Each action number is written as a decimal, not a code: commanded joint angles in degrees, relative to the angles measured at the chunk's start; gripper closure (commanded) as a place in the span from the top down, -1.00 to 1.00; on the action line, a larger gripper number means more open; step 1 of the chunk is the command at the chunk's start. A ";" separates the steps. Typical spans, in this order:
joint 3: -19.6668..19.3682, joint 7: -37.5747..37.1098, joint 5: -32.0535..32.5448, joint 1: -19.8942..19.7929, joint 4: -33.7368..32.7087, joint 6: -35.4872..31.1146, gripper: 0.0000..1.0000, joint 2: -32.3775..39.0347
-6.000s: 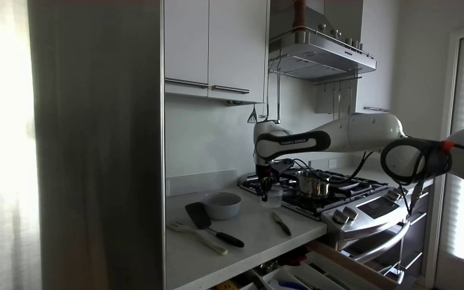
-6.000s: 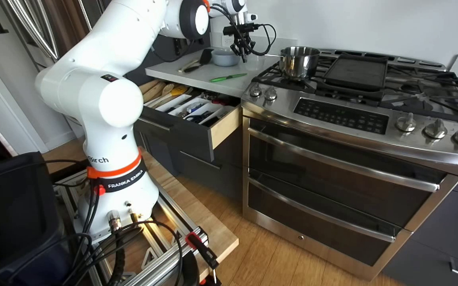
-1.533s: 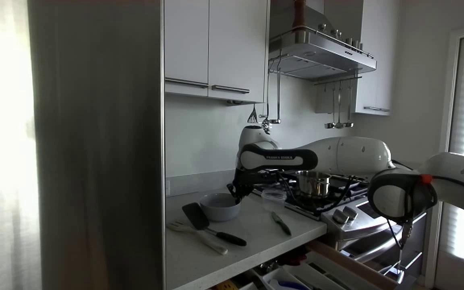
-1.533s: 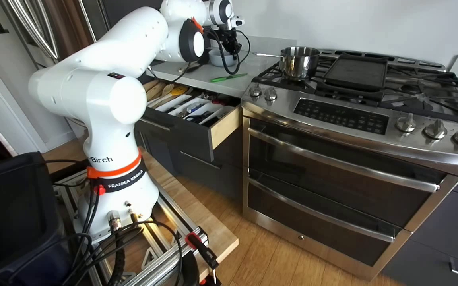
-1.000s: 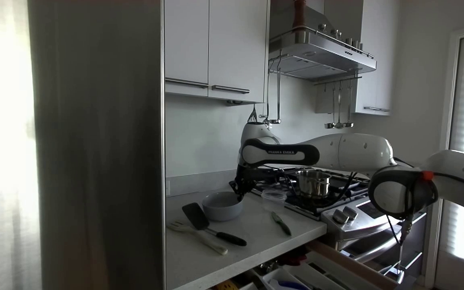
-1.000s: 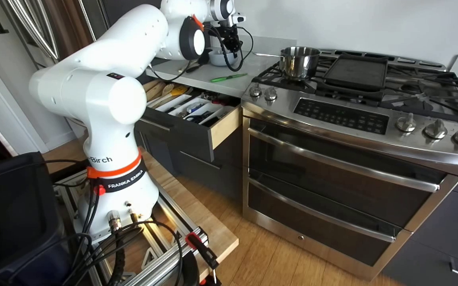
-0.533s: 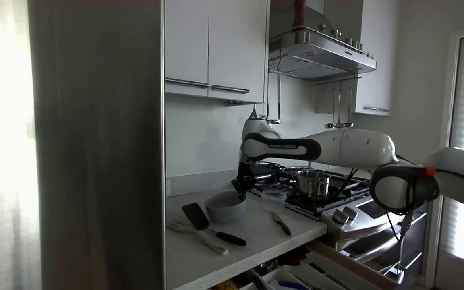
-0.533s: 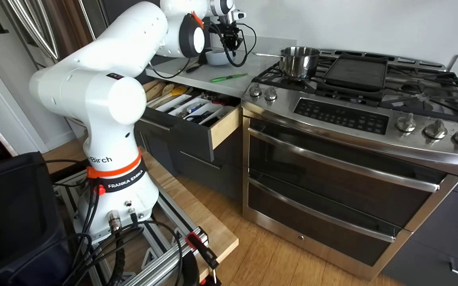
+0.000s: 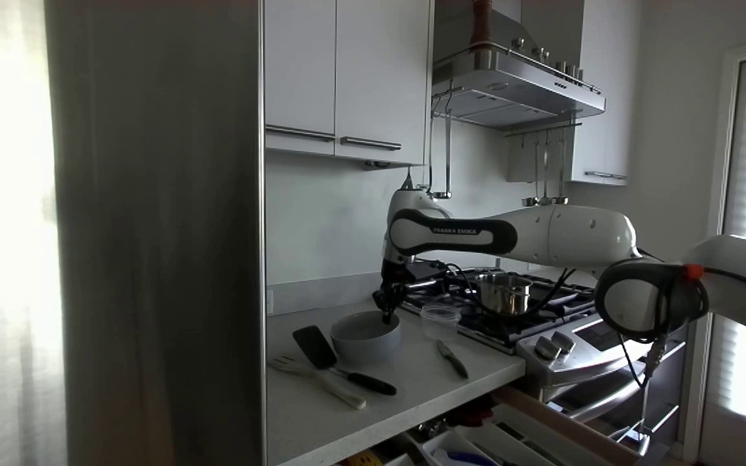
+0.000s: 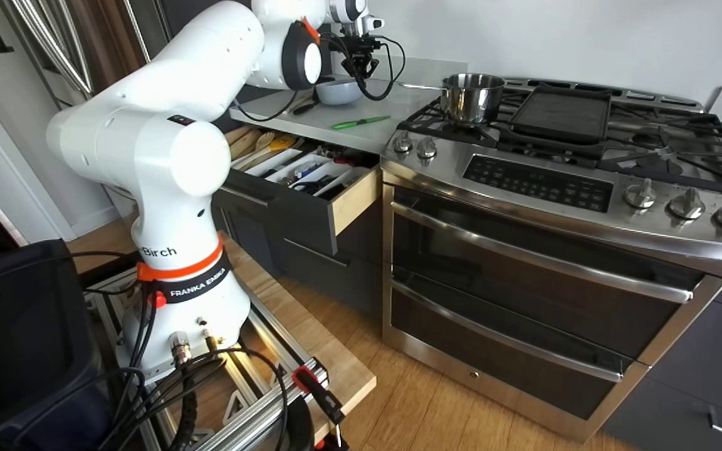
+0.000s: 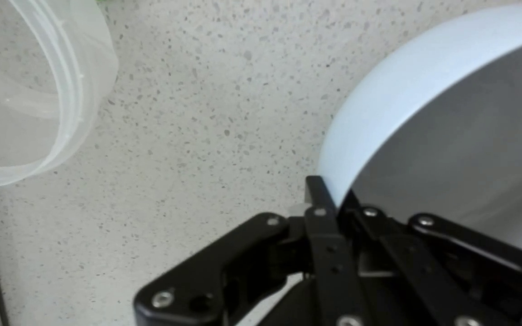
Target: Pick up the clear lunch box and put it on the right side of the kitchen counter, pick up the gray bowl and move it forward onto the kitchen counter
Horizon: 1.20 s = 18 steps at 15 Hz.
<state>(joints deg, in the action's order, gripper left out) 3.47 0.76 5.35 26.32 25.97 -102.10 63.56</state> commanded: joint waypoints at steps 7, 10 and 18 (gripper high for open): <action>3.22 13.46 -2.06 -1.69 0.85 3.99 -0.96 -1.29; 3.43 17.02 -1.90 -2.06 1.22 5.27 -0.96 -1.26; 2.92 21.37 -0.99 -2.31 1.58 9.64 -0.96 -1.62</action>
<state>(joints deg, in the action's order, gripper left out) 6.41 20.01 4.46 24.47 25.95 -95.19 63.11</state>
